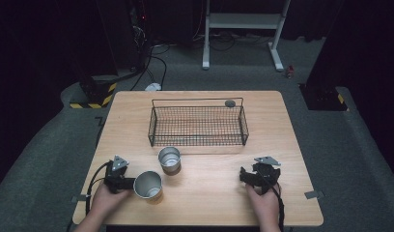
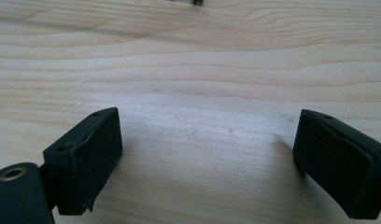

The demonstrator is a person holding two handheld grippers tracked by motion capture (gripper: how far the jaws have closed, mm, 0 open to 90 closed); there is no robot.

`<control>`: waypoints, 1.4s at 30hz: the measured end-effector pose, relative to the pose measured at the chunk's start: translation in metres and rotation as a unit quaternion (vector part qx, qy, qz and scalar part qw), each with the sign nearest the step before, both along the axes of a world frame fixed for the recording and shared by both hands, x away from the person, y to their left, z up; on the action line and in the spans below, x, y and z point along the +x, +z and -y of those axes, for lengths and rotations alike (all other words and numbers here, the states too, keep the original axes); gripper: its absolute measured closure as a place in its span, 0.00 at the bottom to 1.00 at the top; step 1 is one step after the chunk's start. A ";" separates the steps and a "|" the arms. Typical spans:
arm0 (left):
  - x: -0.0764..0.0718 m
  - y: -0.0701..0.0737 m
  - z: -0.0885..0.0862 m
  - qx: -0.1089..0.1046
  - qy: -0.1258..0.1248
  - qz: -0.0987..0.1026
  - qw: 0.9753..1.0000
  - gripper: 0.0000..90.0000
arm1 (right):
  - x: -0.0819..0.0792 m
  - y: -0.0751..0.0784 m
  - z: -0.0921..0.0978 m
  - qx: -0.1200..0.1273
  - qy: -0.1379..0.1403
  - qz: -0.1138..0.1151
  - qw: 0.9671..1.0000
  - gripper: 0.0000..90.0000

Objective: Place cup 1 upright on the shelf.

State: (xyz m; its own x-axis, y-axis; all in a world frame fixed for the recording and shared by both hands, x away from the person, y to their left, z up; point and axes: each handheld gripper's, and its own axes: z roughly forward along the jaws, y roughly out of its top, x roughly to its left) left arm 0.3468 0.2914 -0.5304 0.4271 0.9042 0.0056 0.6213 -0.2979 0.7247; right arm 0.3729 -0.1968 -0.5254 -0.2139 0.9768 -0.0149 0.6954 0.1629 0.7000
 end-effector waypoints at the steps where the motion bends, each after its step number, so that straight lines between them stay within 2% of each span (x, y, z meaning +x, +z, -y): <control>1: 0.000 0.000 0.000 0.001 0.000 0.000 1.000 0.09 | 0.000 0.000 0.000 0.000 0.000 0.000 1.000 0.09; 7: -0.001 0.000 0.001 0.000 0.006 0.001 1.000 0.10 | -0.006 0.000 -0.008 0.002 0.021 -0.001 1.000 0.09; 17: -0.002 0.000 0.000 -0.003 0.014 0.004 1.000 0.12 | -0.006 0.000 -0.008 0.001 0.023 0.000 1.000 0.09; 19: -0.002 0.001 -0.002 -0.002 0.015 0.006 1.000 0.14 | -0.006 0.000 -0.008 0.001 0.023 0.000 1.000 0.09; 20: -0.003 0.001 -0.004 -0.002 0.015 0.010 1.000 0.18 | -0.006 0.000 -0.008 0.001 0.023 0.000 1.000 0.09; 24: -0.003 0.002 -0.006 -0.005 0.015 0.007 1.000 0.21 | -0.006 0.000 -0.008 0.001 0.023 0.000 1.000 0.09; 28: -0.003 0.003 -0.009 -0.003 0.011 0.008 1.000 0.29 | -0.006 0.000 -0.008 0.001 0.023 -0.001 1.000 0.09; 30: -0.004 0.004 -0.011 -0.009 0.009 0.006 1.000 0.33 | -0.006 0.000 -0.008 0.001 0.023 0.000 1.000 0.09; 32: -0.005 0.004 -0.013 -0.024 0.009 0.003 1.000 0.34 | -0.006 0.000 -0.008 0.001 0.023 0.000 1.000 0.09; 34: -0.006 0.006 -0.015 -0.030 0.000 0.008 1.000 0.35 | -0.006 0.000 -0.008 0.001 0.023 0.000 1.000 0.09; 35: -0.008 0.008 -0.016 -0.035 -0.003 0.017 0.999 0.36 | -0.006 0.000 -0.008 0.001 0.023 0.000 1.000 0.09; 37: -0.009 0.009 -0.017 -0.040 -0.005 0.019 0.999 0.36 | -0.006 0.000 -0.008 0.001 0.023 0.000 1.000 0.09; 39: -0.010 0.011 -0.018 -0.063 -0.005 0.018 0.998 0.36 | -0.005 0.000 -0.008 0.001 0.023 0.000 1.000 0.09; 42: -0.013 0.015 -0.019 -0.081 -0.009 0.028 0.996 0.37 | -0.005 0.000 -0.008 0.002 0.024 0.000 1.000 0.09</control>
